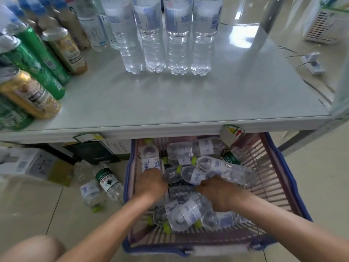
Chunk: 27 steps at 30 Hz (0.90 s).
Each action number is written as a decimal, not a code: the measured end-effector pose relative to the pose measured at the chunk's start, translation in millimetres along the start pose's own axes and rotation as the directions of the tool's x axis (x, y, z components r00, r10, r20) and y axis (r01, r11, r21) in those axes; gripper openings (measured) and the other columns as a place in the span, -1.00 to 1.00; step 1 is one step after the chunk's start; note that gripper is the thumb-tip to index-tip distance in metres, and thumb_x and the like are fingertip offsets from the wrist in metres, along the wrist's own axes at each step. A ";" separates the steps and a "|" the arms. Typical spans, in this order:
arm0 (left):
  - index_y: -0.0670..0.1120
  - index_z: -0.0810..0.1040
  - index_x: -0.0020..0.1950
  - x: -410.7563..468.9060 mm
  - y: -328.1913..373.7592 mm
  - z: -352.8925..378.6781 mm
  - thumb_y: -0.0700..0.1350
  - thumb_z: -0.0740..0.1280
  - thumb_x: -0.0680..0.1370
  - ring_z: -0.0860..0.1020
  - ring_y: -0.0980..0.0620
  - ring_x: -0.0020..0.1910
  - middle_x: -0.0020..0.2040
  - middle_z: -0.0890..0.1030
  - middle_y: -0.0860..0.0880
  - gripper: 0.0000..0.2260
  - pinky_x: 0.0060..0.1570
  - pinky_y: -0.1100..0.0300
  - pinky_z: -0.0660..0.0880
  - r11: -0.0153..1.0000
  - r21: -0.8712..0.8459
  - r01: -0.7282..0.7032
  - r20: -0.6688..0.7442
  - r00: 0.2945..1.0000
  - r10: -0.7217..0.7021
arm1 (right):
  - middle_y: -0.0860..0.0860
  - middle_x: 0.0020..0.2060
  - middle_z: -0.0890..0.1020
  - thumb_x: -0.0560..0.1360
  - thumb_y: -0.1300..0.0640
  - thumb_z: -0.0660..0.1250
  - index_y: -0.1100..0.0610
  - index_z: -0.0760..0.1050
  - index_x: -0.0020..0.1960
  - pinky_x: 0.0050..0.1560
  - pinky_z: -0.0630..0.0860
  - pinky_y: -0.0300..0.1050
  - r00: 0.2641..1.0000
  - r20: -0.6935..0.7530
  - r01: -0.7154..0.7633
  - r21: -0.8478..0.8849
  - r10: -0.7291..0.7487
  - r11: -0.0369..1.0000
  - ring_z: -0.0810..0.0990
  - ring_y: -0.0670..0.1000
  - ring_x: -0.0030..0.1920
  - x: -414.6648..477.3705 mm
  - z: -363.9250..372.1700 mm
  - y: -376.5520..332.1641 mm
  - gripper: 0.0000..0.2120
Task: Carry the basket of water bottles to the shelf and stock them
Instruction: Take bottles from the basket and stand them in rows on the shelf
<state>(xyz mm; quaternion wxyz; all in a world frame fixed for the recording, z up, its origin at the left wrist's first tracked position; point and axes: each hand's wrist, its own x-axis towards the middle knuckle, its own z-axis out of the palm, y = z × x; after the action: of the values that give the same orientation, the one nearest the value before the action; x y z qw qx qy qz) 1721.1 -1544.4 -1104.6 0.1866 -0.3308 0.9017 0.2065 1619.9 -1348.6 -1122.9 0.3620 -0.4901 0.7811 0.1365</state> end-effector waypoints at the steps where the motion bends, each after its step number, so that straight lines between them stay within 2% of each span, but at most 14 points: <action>1: -0.09 0.49 -0.06 0.8 -3.1 -0.7 0.00 0.24 0.65 0.50 0.01 -0.16 -0.07 0.56 -0.05 -0.81 -0.33 0.21 0.33 1.000 0.011 0.002 -0.050 0.999 -0.001 | 0.10 0.32 0.52 0.48 0.17 0.48 0.01 0.28 0.56 0.34 0.45 0.18 1.000 0.008 -0.001 0.005 0.001 1.000 0.46 0.24 0.32 2.3 -0.1 -1.3 -0.29; 3: -0.08 0.50 -0.03 4.9 -5.5 0.0 0.10 0.28 0.64 0.50 0.00 -0.14 -0.02 0.61 -0.06 -0.75 -0.24 0.19 0.37 0.997 0.071 0.008 -0.133 0.991 0.002 | 0.11 0.32 0.52 0.44 0.09 0.55 -0.02 0.28 0.56 0.39 0.37 0.17 0.999 0.032 0.012 -0.011 -0.012 1.000 0.46 0.22 0.34 5.5 -3.1 -4.6 -0.23; 5: -0.09 0.55 0.01 13.2 -1.4 2.7 0.16 0.32 0.61 0.60 -0.03 -0.06 0.02 0.65 -0.08 -0.70 -0.21 0.17 0.44 0.987 0.155 0.039 -0.168 0.986 -0.012 | 0.12 0.33 0.51 0.43 0.08 0.57 0.00 0.33 0.55 0.40 0.34 0.16 0.998 0.057 0.010 -0.013 -0.009 1.000 0.47 0.20 0.35 7.9 -6.6 -6.5 -0.24; 7: -0.11 0.59 0.13 20.3 3.0 4.4 0.17 0.33 0.60 0.64 -0.05 0.06 0.09 0.65 -0.08 -0.65 -0.14 0.15 0.50 0.963 0.256 0.085 -0.170 0.985 -0.041 | 0.09 0.29 0.53 0.41 0.09 0.58 0.02 0.44 0.46 0.37 0.44 0.14 0.999 0.051 0.012 0.025 -0.013 1.000 0.52 0.16 0.30 10.9 -5.8 -5.6 -0.33; 9: -0.12 0.60 0.18 25.2 3.4 5.8 0.16 0.34 0.60 0.64 -0.04 0.11 0.12 0.66 -0.08 -0.63 -0.08 0.15 0.54 0.941 0.325 0.095 -0.162 0.986 -0.044 | 0.04 0.20 0.60 0.37 0.09 0.59 0.01 0.54 0.32 0.23 0.56 0.08 1.000 0.016 0.000 0.082 -0.001 0.997 0.60 0.09 0.19 11.0 -2.7 -1.5 -0.46; 12: -0.12 0.60 0.18 26.8 -0.9 13.2 0.08 0.34 0.62 0.65 -0.03 0.09 0.12 0.65 -0.08 -0.70 -0.07 0.16 0.55 0.926 0.367 0.084 -0.150 0.988 -0.030 | -0.03 0.05 0.68 0.34 0.12 0.58 -0.01 0.61 0.16 0.07 0.65 0.05 1.000 0.004 -0.004 0.154 0.004 0.988 0.67 0.02 0.03 2.3 -7.7 9.1 -0.58; 16: -0.24 0.55 0.24 15.4 -6.8 29.4 -0.13 0.27 0.65 0.62 -0.07 0.07 0.13 0.60 -0.16 -0.75 -0.04 0.15 0.54 0.890 0.453 0.045 -0.162 0.986 0.032 | -0.08 -0.03 0.67 0.26 0.06 0.54 -0.06 0.60 0.04 0.00 0.66 0.03 0.998 -0.055 -0.016 0.269 0.032 0.963 0.66 -0.04 -0.02 -7.6 -14.2 28.0 -0.64; 18: -0.28 0.53 0.24 11.1 -9.8 34.6 -0.21 0.25 0.63 0.61 -0.10 0.07 0.13 0.58 -0.20 -0.77 -0.03 0.13 0.55 0.921 0.388 0.031 -0.153 0.988 0.032 | -0.12 -0.06 0.68 0.25 0.05 0.52 -0.09 0.60 0.03 -0.03 0.67 -0.01 0.995 -0.086 -0.023 0.303 0.051 0.953 0.66 -0.08 -0.06 -8.9 -11.1 32.6 -0.65; 20: -0.29 0.53 0.22 7.4 -13.0 37.5 -0.25 0.28 0.59 0.63 -0.11 0.04 0.11 0.58 -0.19 -0.78 -0.11 0.14 0.55 0.963 0.269 0.033 -0.173 0.985 0.015 | -0.11 -0.02 0.67 0.26 0.03 0.53 -0.10 0.60 0.06 -0.01 0.66 -0.01 0.995 -0.088 -0.027 0.302 0.056 0.953 0.66 -0.07 -0.03 -7.6 -5.8 34.9 -0.62; 24: -0.30 0.41 0.25 10.8 -12.1 42.5 -0.03 0.39 0.57 0.65 -0.03 -0.11 0.04 0.63 -0.14 -0.59 -0.32 0.23 0.42 0.993 0.080 0.086 -0.224 0.972 -0.066 | -0.08 0.03 0.68 0.30 0.04 0.56 -0.07 0.62 0.11 0.04 0.65 0.00 0.991 -0.122 -0.023 0.264 0.057 0.964 0.67 -0.03 0.01 -9.2 -0.7 32.7 -0.62; 27: -0.28 0.45 0.27 19.1 -8.7 42.1 0.16 0.34 0.58 0.60 -0.02 -0.09 0.09 0.61 -0.14 -0.47 -0.25 0.24 0.43 0.995 0.008 0.098 -0.254 0.963 -0.093 | -0.01 0.08 0.67 0.33 0.15 0.57 0.01 0.63 0.16 0.12 0.63 0.03 0.993 -0.096 -0.039 0.237 0.064 0.971 0.66 0.03 0.08 -5.6 2.4 29.3 -0.59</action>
<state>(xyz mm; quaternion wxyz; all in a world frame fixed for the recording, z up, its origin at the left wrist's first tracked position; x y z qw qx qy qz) 1721.8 -1539.5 -1151.4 0.0829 -0.3957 0.9032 0.1440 1597.1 -1329.3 -1124.8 0.3731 -0.4299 0.8218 0.0273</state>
